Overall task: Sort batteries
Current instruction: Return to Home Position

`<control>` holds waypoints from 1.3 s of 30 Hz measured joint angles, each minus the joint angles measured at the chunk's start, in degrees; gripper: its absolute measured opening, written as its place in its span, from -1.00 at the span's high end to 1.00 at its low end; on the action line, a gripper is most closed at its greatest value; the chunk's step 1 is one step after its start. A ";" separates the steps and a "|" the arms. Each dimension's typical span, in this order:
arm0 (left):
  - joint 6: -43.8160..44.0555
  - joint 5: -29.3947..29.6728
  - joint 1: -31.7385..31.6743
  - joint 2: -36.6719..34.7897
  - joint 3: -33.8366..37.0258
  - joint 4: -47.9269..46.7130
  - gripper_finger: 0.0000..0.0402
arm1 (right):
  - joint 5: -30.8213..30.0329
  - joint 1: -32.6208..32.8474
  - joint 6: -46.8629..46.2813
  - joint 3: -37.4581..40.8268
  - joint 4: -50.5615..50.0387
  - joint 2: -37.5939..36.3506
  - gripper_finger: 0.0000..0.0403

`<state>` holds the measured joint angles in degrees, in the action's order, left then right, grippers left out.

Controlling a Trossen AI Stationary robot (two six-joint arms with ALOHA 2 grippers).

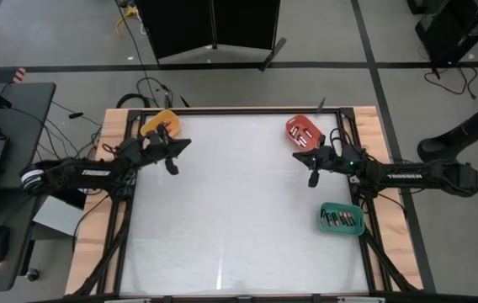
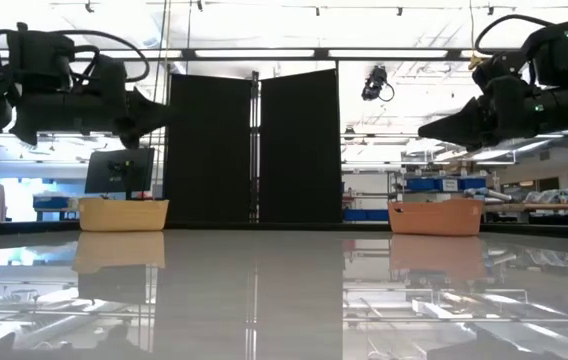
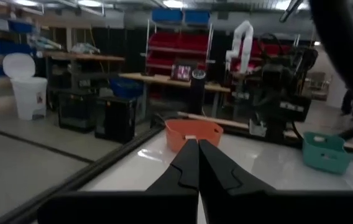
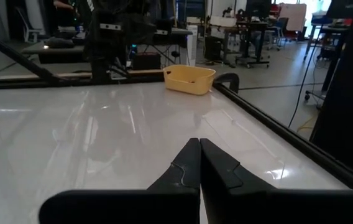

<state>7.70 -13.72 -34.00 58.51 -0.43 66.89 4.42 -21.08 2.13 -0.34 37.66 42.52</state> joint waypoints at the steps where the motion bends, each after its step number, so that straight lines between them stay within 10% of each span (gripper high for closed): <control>1: -0.02 -0.03 0.00 -0.34 0.00 -0.05 0.98 | 0.04 0.00 0.00 -0.02 -0.08 -0.11 0.96; 11: -2.02 0.46 2.53 -14.79 0.00 -14.35 0.99 | 0.16 -0.34 0.66 -0.02 -1.59 -0.99 0.96; 26: -5.09 12.73 7.79 -58.72 0.01 -60.64 0.98 | 0.82 -1.19 1.07 -0.02 -3.99 -3.12 0.96; 39: -6.12 13.75 7.91 -58.54 -1.52 -64.55 0.96 | 0.62 -3.43 0.36 -0.07 -7.76 -8.17 0.96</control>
<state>1.58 0.03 -26.09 -0.03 -1.95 2.34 5.04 -24.51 2.49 -0.40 29.89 34.35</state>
